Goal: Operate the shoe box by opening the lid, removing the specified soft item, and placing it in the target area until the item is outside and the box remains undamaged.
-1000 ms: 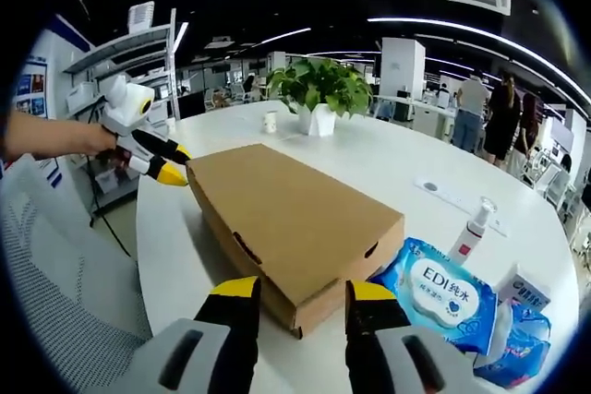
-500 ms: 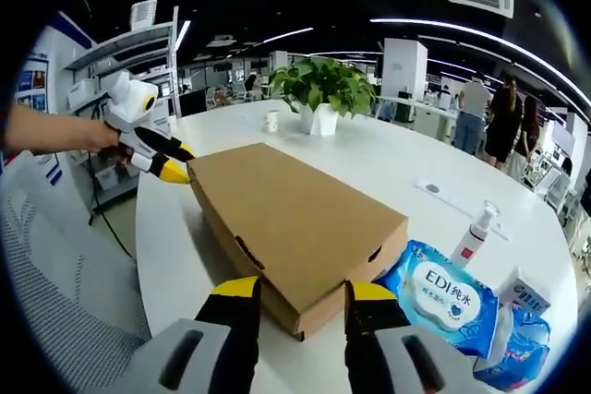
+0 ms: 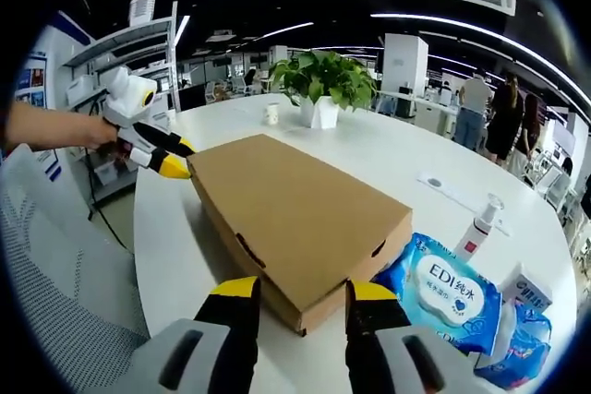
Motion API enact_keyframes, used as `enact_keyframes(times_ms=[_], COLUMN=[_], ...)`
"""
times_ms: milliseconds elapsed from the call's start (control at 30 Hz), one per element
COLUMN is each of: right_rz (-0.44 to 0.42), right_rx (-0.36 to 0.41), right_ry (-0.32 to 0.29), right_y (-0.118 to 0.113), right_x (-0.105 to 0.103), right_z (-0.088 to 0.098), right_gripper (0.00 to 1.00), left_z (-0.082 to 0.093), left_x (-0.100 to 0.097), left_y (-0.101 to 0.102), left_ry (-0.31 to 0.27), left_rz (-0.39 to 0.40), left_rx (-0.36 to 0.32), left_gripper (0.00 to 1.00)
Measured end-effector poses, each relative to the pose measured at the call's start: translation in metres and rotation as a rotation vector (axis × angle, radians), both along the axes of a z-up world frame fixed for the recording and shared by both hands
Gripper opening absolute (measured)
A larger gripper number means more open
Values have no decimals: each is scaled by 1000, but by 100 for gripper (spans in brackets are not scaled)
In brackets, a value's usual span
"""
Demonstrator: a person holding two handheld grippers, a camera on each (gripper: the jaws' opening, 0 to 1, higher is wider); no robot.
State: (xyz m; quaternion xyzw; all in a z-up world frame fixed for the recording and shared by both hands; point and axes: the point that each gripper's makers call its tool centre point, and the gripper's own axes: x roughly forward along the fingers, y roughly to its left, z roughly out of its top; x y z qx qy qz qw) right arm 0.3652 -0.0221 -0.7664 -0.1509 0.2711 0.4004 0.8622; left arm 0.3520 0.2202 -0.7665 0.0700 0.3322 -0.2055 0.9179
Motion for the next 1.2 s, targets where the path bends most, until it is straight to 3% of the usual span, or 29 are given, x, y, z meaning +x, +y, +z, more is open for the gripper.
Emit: enact_keyframes(times_ms=[333, 1200], right_rz=[11, 9], right_rx=[-42, -30], right_ry=[-25, -24], right_y=[-1, 4], right_x=[1, 16], right_z=[-7, -7], right_gripper=[31, 31], left_z=[-4, -9], left_x=[1, 17], left_y=[0, 6], left_ry=[-4, 18], left_rz=[-4, 1], left_rx=[5, 23], left_gripper=[39, 40])
